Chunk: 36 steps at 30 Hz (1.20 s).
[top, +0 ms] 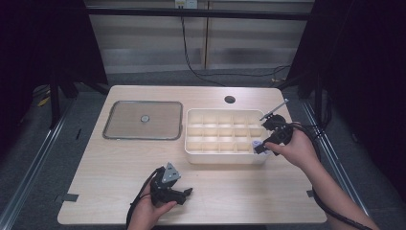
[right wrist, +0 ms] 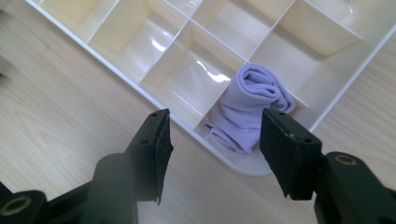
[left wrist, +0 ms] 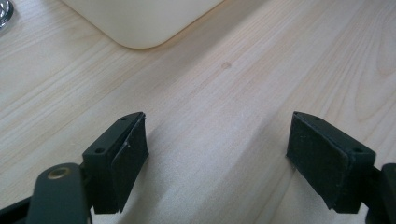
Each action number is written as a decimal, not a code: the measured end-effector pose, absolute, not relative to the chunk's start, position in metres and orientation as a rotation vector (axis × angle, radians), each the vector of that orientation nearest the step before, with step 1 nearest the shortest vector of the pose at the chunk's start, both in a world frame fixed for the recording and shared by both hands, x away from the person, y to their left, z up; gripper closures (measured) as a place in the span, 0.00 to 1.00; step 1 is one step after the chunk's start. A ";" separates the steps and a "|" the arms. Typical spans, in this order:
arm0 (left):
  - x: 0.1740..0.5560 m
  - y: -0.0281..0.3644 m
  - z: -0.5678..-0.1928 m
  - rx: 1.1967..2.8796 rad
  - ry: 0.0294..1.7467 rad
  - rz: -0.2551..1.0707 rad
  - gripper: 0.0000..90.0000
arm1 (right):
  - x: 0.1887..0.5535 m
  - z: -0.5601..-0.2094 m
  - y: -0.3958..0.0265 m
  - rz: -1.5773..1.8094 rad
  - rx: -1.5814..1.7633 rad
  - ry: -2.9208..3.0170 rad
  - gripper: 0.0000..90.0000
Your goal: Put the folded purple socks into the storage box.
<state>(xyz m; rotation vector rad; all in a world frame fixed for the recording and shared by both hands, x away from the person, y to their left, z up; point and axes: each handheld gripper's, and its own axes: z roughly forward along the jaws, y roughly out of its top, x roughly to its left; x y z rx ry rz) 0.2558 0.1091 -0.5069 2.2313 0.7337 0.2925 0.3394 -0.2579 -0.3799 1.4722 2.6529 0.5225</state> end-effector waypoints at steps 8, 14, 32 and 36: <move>0.256 0.109 -0.507 2.230 0.735 0.291 0.22 | 0.320 -0.378 -0.261 0.597 1.456 2.647 0.45; 0.256 0.109 -0.507 2.231 0.735 0.293 0.22 | 0.308 -0.380 -0.266 0.622 1.447 2.649 0.43; 0.256 0.109 -0.507 2.230 0.735 0.293 0.22 | 0.270 -0.406 -0.272 0.744 1.416 2.612 0.38; 0.256 0.109 -0.507 2.230 0.735 0.290 0.22 | 0.262 -0.418 -0.275 0.804 1.406 2.576 0.36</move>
